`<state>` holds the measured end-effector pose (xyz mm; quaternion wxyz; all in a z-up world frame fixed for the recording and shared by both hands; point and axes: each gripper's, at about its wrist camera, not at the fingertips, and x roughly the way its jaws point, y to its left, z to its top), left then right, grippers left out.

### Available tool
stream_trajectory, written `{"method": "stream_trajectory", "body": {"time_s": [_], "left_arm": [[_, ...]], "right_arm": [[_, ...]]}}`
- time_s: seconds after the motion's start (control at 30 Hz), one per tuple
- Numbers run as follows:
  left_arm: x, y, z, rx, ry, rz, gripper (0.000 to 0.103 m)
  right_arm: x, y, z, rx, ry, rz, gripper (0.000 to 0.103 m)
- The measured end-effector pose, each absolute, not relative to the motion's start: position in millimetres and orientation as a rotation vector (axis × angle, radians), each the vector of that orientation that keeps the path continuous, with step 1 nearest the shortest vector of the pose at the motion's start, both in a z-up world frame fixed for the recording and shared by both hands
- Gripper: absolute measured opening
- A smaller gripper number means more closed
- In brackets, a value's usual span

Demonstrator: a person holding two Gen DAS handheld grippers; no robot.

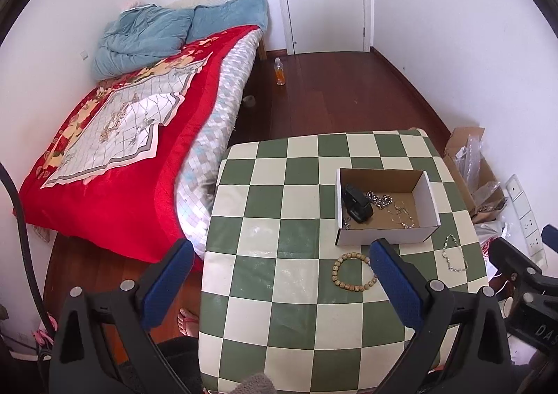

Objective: Organize jewelry
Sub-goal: 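Grasp the wooden bead bracelet with the left tool while the right tool grasps the silver link chain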

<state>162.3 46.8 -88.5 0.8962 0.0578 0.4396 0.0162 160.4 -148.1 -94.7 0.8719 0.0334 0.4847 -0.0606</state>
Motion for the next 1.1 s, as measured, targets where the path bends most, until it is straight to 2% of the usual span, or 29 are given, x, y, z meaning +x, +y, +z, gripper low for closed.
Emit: {"method": "stream_trajectory", "body": {"time_s": [0.17, 0.33, 0.5, 0.63, 0.8, 0.87, 0.93, 1.0, 1.07, 1.1], "left_arm": [[166.5, 45.4, -112.8, 0.157, 0.945, 0.086, 0.103], [185.2, 45.3, -173.9, 0.17, 1.069, 0.136, 0.103], [203.8, 46.6, -229.8, 0.134, 1.194, 0.158, 0.103], [220.2, 46.3, -264.2, 0.098, 1.271, 0.163, 0.102], [236.9, 39.7, -292.2, 0.051, 1.336, 0.11, 0.102], [241.3, 35.0, -300.3, 0.044, 1.357, 0.082, 0.102], [243.9, 29.3, -306.6, 0.059, 1.37, 0.065, 0.098], [245.1, 22.0, -312.4, 0.083, 1.383, 0.044, 0.096], [245.4, 14.5, -317.6, 0.111, 1.39, 0.023, 0.089], [245.2, 11.4, -320.3, 0.122, 1.396, 0.016, 0.083]], "right_arm": [[147.7, -175.8, -105.5, 0.167, 1.025, -0.154, 0.103], [141.8, -222.9, -150.3, 0.213, 1.105, -0.283, 0.102], [148.5, -267.6, -215.7, 0.273, 1.22, -0.336, 0.085], [161.5, -292.0, -265.1, 0.321, 1.288, -0.348, 0.085], [182.2, -306.0, -315.1, 0.319, 1.348, -0.377, 0.072], [188.9, -308.7, -326.5, 0.315, 1.358, -0.389, 0.071], [193.4, -309.7, -332.3, 0.324, 1.358, -0.397, 0.07], [198.6, -308.2, -339.1, 0.319, 1.359, -0.402, 0.063], [201.7, -304.8, -343.9, 0.296, 1.363, -0.41, 0.058], [203.5, -301.7, -344.3, 0.273, 1.353, -0.407, 0.055]]}}
